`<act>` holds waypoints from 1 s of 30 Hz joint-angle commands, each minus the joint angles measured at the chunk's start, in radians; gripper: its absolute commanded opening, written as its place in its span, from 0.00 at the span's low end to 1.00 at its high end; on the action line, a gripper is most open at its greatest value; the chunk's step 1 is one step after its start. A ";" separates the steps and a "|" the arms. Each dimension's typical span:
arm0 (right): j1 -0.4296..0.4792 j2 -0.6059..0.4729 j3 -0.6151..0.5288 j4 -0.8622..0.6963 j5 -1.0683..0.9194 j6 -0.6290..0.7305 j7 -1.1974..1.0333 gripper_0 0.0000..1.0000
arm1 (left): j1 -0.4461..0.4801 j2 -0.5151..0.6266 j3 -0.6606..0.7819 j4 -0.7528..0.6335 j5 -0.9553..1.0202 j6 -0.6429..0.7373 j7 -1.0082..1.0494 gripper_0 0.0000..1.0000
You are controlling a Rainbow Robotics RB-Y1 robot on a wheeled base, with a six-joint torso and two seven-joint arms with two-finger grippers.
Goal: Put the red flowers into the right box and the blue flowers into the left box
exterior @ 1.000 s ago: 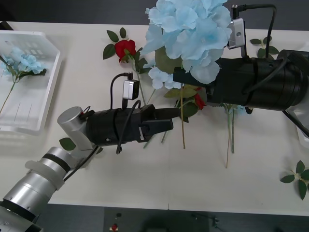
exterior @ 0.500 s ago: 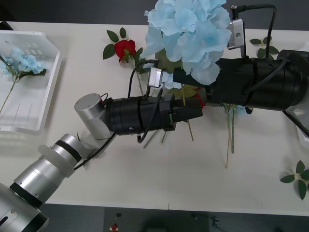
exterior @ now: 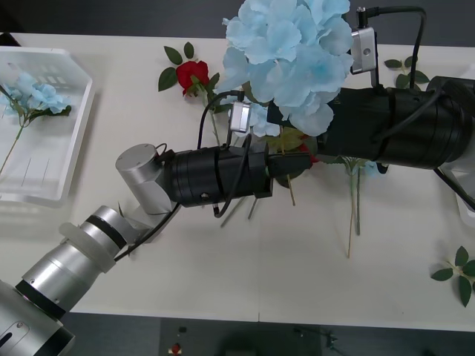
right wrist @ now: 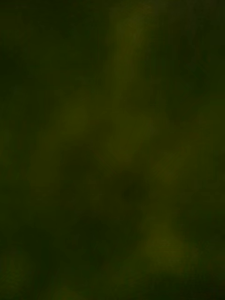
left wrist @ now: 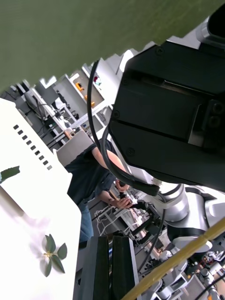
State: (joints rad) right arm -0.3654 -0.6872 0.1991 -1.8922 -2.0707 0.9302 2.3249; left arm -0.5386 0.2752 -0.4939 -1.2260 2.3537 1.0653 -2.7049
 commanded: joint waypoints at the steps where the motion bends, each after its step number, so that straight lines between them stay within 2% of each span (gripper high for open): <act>1: -0.026 0.008 0.006 -0.025 0.000 0.004 0.025 0.60 | -0.020 0.009 0.008 -0.026 0.006 -0.025 0.000 0.00; 2: -0.026 0.008 0.005 -0.025 -0.003 0.004 0.024 0.85 | -0.020 0.010 0.011 -0.026 0.009 -0.025 0.000 0.00; 3: -0.026 0.006 0.006 -0.025 -0.006 0.002 0.022 1.00 | -0.020 0.015 0.015 -0.026 0.012 -0.025 0.000 0.00; 9: -0.026 0.006 0.005 -0.025 -0.006 0.002 0.007 1.00 | -0.011 0.056 0.064 -0.026 0.053 -0.025 0.000 0.00; 15: -0.026 0.006 0.006 -0.025 -0.006 0.001 -0.004 1.00 | 0.017 0.177 0.190 -0.026 0.105 -0.031 0.000 0.00; 23: -0.026 0.001 0.005 -0.025 -0.006 0.001 -0.025 1.00 | 0.019 0.493 0.500 0.068 -0.070 -0.071 0.000 0.00; 30: -0.033 -0.057 0.006 -0.025 -0.006 -0.022 -0.110 1.00 | 0.020 0.742 0.528 0.181 -0.252 -0.166 0.000 0.00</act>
State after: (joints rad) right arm -0.3654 -0.6931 0.1999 -1.8916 -2.0712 0.9287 2.3023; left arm -0.5123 0.9412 0.0535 -1.0703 2.1365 0.9271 -2.7049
